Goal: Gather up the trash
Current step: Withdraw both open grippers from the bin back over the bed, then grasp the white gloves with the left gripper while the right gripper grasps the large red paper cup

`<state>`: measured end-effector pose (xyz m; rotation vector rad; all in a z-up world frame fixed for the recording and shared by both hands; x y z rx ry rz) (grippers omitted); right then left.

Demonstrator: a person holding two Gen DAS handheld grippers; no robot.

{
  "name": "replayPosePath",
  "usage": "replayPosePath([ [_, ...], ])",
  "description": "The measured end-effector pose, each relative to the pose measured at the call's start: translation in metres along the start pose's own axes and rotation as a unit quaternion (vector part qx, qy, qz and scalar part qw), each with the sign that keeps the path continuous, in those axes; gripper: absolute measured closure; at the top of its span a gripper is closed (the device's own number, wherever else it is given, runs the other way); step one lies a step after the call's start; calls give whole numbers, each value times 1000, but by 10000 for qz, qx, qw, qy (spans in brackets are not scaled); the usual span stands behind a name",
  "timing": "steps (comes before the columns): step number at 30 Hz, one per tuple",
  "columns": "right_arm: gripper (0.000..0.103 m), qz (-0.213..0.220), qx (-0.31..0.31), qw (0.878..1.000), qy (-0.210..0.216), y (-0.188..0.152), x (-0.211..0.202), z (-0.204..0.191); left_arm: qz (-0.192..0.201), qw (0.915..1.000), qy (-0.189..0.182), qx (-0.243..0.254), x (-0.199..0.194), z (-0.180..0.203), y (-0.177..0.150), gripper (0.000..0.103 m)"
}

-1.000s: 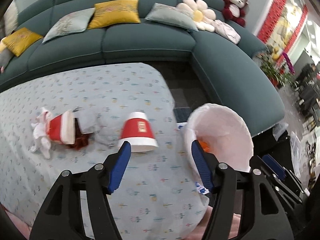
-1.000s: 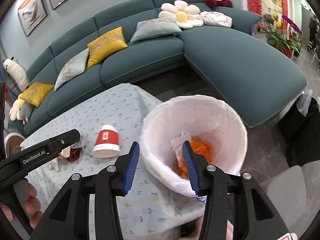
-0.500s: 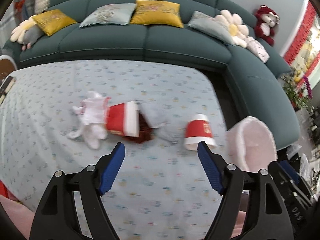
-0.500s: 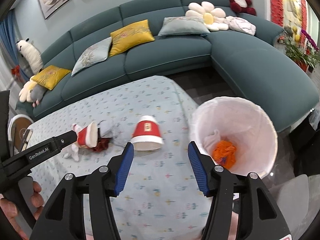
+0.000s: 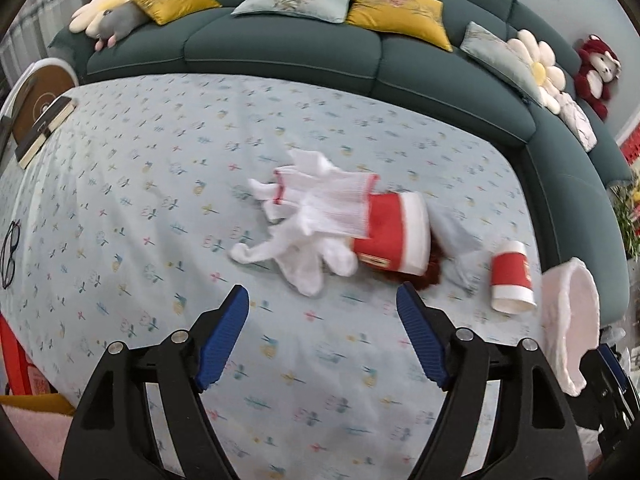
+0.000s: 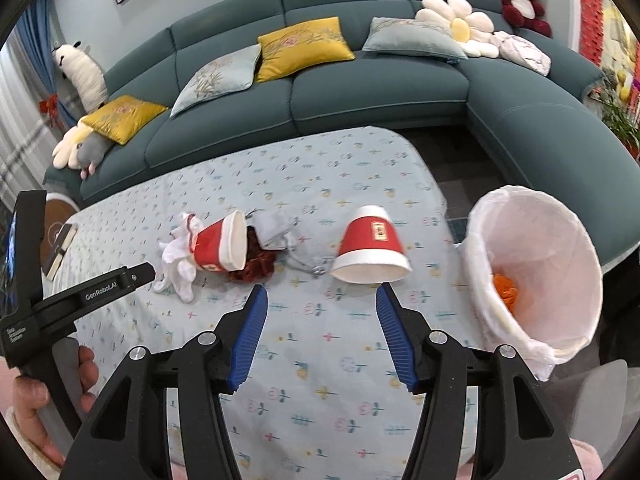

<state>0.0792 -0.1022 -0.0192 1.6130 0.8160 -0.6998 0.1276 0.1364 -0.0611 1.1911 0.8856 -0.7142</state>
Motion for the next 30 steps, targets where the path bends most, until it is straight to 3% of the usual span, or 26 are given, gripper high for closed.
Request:
replayPosePath([
  [15, 48, -363, -346, 9986, 163, 9, 67, -50, -191, 9990, -297, -276, 61, -16, 26, 32],
  [18, 48, -425, -396, 9981, 192, 12, 79, -57, -315, 9984, -429, -191, 75, -12, 28, 47],
  [19, 48, -449, -408, 9980, 201, 12, 84, -59, -365, 9980, -481, -170, 79, -10, 28, 57],
  [20, 48, -471, -411, 9978, 210, 13, 87, -61, -402, 9977, -526, -162, 81, -9, 28, 74],
  [22, 48, -517, -409, 9976, 233, 13, 94, -63, -476, 9969, -604, -158, 84, -8, 26, 94],
  [23, 48, -532, -413, 9974, 242, 13, 97, -65, -482, 9967, -637, -163, 84, -7, 26, 99],
  [30, 48, -589, -401, 9969, 347, 14, 110, -74, -121, 9972, -703, -228, 57, -10, 35, 100],
])
Point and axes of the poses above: each gripper's, at about its wrist camera, not at the fingertips, and x roughly the way its jaws point, z to its right, y to its top, the point moved 6 cm from there along x, roughly the way its jaws point
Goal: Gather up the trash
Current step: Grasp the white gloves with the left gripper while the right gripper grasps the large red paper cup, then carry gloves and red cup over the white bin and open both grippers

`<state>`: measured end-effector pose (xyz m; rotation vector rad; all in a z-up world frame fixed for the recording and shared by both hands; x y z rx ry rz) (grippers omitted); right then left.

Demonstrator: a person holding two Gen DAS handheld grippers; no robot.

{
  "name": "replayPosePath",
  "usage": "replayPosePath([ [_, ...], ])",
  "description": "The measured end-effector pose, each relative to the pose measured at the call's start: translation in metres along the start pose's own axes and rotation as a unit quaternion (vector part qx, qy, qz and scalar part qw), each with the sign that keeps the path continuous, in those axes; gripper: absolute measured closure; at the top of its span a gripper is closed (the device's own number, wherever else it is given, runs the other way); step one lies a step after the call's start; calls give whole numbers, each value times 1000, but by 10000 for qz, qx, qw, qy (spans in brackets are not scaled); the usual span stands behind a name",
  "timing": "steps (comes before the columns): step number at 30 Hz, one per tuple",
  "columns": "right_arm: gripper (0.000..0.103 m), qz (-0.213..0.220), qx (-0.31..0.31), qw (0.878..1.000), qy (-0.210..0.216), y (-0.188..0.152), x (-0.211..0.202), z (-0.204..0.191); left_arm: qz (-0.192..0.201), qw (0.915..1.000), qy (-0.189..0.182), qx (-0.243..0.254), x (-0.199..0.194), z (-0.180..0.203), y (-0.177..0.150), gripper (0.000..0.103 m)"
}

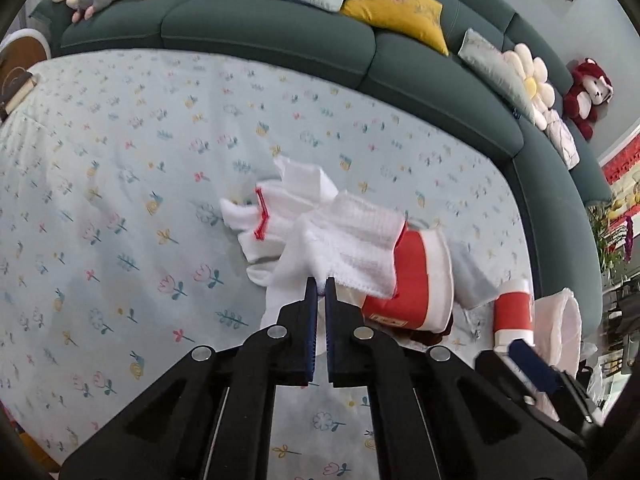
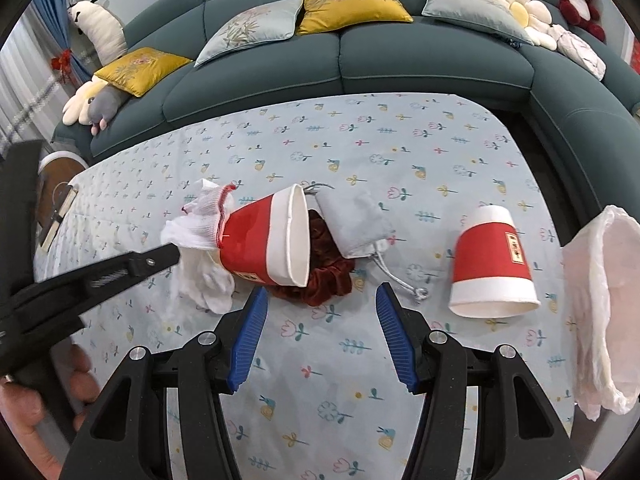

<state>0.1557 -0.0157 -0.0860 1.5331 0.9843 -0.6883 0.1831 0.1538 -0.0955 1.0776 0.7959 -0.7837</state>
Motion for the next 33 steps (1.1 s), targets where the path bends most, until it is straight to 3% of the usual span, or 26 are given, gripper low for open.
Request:
replayPosePath([
  [12, 52, -31, -58, 9997, 238, 5, 9, -13, 359, 9991, -82, -196, -37, -8, 19, 100],
  [23, 65, -265, -275, 9981, 478, 10, 44, -34, 253, 9995, -91, -170, -28, -6, 17, 100],
  [28, 88, -458, -315, 9963, 661, 3, 54, -39, 203, 9998, -70, -42, -24, 2, 13, 100],
  [33, 97, -395, -347, 9942, 937, -1, 43, -45, 181, 9998, -71, 65, -26, 11, 10, 100],
])
Point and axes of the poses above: each gripper's, at about its wrist camera, not at the fingertips, and x roughly the way its jaws point, z to its right, y to its top, the point moved 6 cm from there along x, roughly the way its jaws point
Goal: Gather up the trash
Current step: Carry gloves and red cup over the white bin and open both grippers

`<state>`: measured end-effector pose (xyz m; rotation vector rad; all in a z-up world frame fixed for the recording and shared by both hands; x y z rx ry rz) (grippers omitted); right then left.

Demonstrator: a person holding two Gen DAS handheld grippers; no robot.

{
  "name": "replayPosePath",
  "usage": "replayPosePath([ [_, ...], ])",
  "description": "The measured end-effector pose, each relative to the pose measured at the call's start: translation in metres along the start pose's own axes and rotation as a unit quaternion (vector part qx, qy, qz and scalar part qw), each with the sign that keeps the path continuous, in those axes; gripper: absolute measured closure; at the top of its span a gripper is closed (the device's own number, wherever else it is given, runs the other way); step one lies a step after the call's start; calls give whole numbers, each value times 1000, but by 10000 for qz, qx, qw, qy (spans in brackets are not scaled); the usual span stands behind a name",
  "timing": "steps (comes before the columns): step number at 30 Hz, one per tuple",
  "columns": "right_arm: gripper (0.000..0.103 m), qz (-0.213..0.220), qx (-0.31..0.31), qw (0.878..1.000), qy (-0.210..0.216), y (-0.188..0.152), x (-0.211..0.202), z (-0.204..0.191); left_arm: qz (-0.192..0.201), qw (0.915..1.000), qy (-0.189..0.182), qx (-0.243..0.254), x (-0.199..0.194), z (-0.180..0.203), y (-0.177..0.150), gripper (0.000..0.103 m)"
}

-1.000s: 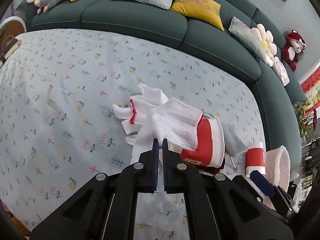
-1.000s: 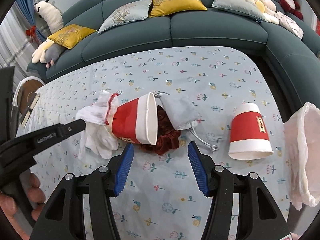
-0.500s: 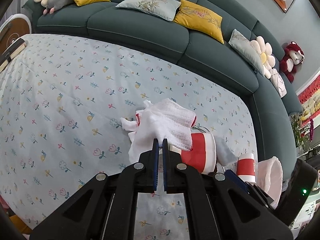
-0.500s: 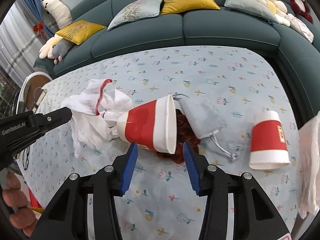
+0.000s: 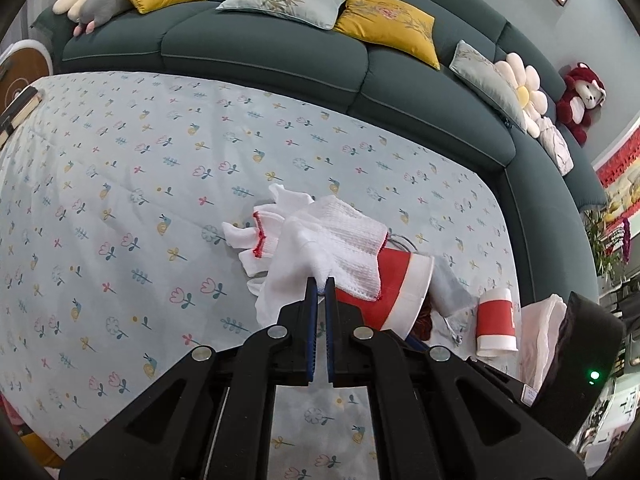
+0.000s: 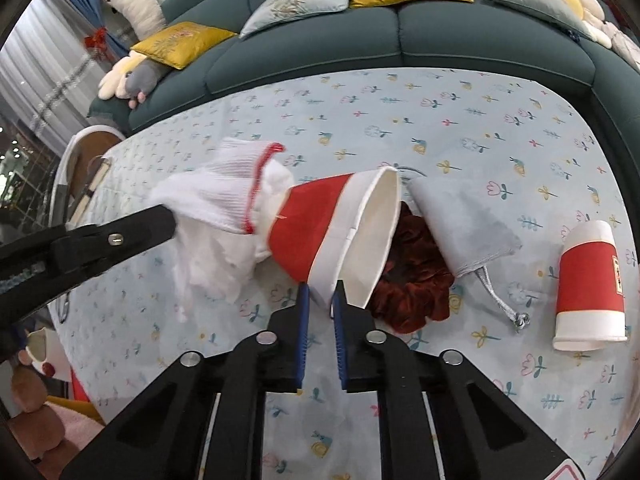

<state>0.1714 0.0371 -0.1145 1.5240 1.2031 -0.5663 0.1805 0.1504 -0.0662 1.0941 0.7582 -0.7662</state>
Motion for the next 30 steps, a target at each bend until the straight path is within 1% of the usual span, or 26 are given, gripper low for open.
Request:
replayPosePath([
  [1, 99, 51, -4, 10000, 8, 0, -5, -1, -1, 10000, -16, 19, -1, 3, 0, 100],
  [6, 99, 304, 96, 9995, 84, 0, -35, 4, 36, 9996, -117, 271, -13, 27, -5, 100],
  [12, 99, 713, 311, 9970, -11, 4, -84, 29, 85, 9977, -262, 623, -29, 69, -16, 100],
  [17, 99, 1037, 555, 9929, -171, 1, -128, 66, 117, 9948, -465, 895, -40, 115, -27, 100],
  [23, 99, 1316, 879, 9865, -420, -14, -175, 121, 125, 9884, -671, 1355, -48, 179, -43, 100],
  [28, 99, 1510, 1191, 9792, -654, -32, -208, 173, 76, 9809, -844, 1750, -49, 233, -63, 100],
  [30, 99, 1569, 1326, 9759, -735, -39, -219, 193, 46, 9766, -924, 1942, -48, 257, -73, 100],
])
Point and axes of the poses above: each gripper's, at about its wrist camera, not at the fingertips, and x roughly the way its jaws point, z to its right, y to its top, the point moved 6 cm from there along x, roughly the way its jaws point
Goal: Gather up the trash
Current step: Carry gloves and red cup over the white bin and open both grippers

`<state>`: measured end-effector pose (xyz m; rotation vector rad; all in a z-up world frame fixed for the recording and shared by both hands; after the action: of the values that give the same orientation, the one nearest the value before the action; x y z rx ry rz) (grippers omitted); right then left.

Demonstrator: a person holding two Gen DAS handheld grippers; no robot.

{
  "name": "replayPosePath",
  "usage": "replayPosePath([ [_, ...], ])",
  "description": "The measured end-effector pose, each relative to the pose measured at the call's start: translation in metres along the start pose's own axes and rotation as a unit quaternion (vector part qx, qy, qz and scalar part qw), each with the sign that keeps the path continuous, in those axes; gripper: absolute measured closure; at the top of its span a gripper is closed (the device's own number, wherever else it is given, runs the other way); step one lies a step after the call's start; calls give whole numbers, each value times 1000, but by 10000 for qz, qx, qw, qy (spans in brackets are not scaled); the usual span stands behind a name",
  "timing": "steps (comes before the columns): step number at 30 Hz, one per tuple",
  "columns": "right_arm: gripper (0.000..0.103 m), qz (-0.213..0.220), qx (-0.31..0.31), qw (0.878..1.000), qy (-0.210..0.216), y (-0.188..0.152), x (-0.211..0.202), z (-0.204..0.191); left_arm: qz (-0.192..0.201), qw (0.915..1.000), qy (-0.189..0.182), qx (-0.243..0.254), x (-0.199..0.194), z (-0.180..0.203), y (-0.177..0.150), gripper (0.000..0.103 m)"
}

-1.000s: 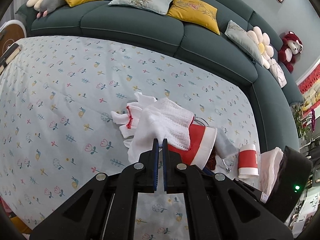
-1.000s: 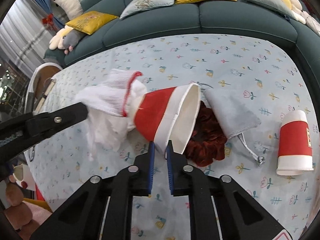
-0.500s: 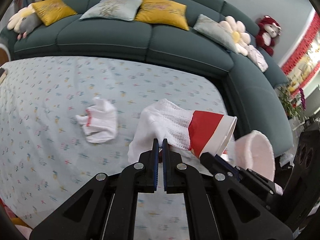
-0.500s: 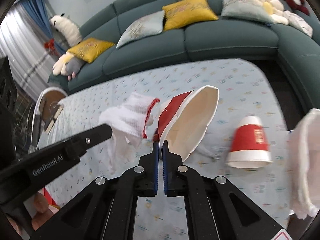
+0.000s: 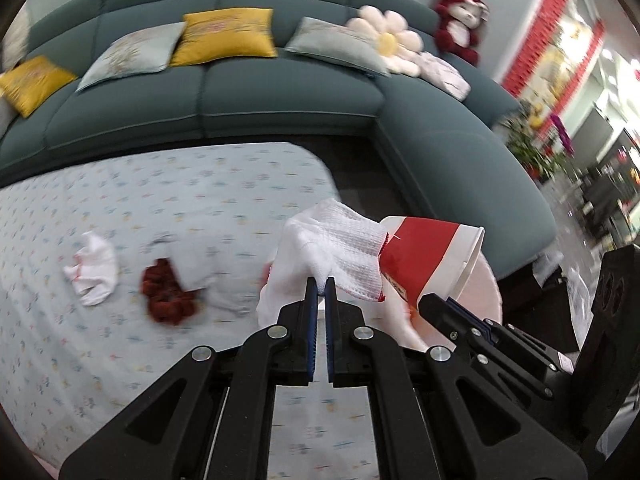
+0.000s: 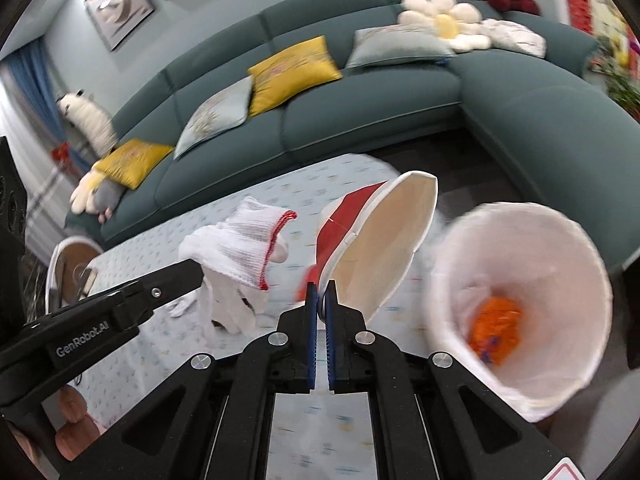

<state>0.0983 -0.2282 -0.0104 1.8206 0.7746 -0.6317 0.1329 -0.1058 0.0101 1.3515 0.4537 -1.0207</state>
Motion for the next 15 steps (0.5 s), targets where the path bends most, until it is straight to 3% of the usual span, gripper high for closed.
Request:
replayPosePath([
  [6, 99, 172, 438, 9984, -321, 0, -25, 72, -97, 9987, -187, 465, 18, 63, -1, 100],
  [15, 99, 225, 887, 9939, -618, -15, -38, 138, -315, 9948, -418, 879, 48, 129, -10, 100],
])
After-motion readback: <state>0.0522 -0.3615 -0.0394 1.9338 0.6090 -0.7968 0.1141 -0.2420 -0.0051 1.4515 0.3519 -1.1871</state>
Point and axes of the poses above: each gripper's, at about its wrist camera, not at the fingertips, and x roughly the way its jaws point, z to its right, y to its top, the point moved 6 cm from there along x, roughly the way its jaws point
